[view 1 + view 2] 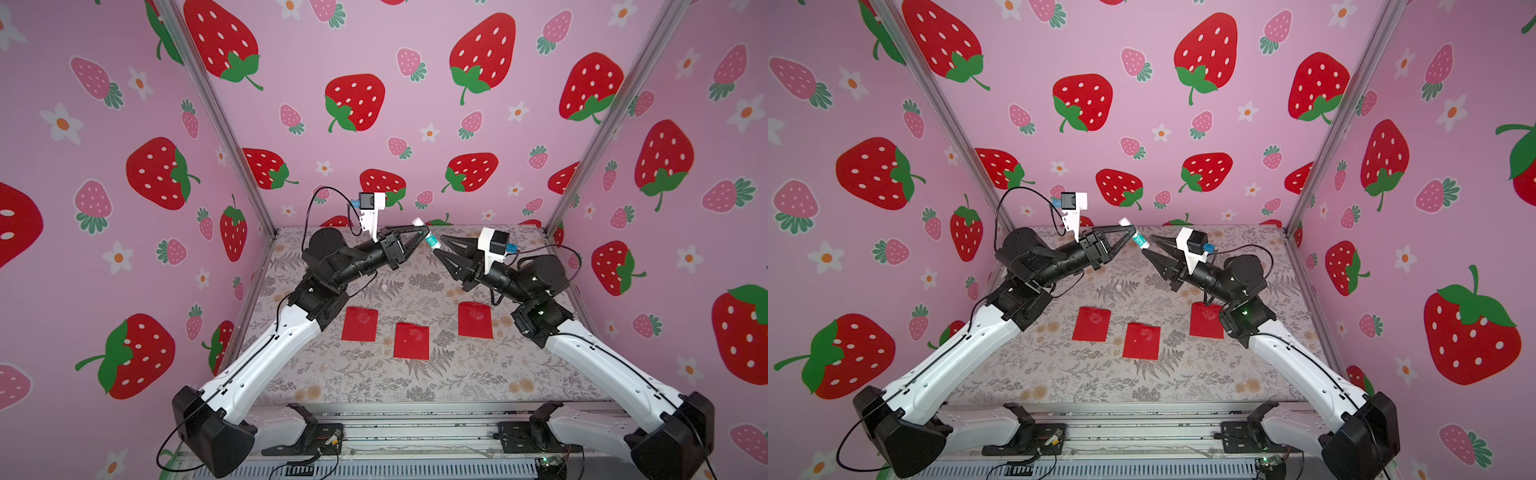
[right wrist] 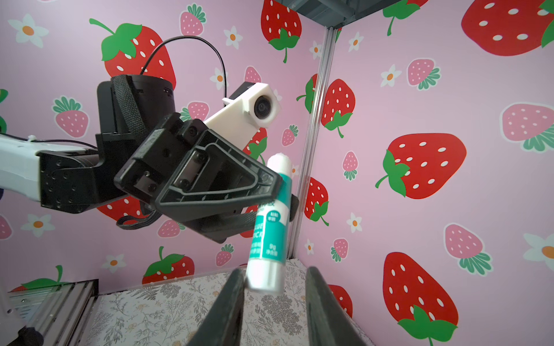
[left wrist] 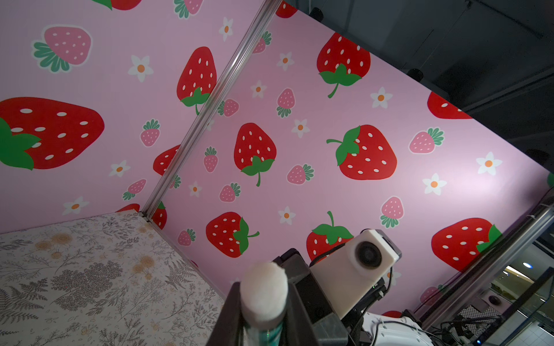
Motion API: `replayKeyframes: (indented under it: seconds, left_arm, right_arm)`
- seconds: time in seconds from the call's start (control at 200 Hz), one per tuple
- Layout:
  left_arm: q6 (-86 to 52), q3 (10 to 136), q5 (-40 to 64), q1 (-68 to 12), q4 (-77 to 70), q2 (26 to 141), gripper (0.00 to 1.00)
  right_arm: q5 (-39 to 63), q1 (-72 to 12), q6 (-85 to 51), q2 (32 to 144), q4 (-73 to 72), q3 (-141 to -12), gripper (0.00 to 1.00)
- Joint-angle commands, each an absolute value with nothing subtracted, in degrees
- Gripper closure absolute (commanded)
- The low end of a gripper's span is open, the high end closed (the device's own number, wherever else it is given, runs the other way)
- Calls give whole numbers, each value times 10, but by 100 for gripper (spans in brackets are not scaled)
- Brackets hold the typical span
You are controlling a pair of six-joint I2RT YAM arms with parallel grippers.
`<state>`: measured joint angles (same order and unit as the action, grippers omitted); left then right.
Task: Seal the envelope with a glue stick
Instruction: Unscrew the glue stick.
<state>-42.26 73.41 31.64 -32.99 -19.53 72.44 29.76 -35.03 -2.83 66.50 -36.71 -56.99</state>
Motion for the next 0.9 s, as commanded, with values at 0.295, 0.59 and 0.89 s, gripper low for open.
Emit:
replayKeyframes:
  seconds: [0.295, 0.59, 0.89]
  left_arm:
    - [-425, 733, 327, -332, -230, 728, 100]
    - [-384, 737, 374, -332, -245, 740, 100]
    - [-246, 792, 641, -342, -256, 753, 100]
  right_arm:
    - [283, -354, -55, 680, -388, -596, 74]
    - [276, -354, -123, 671, -378, -594, 94]
    - [411, -354, -377, 625, -440, -545, 100]
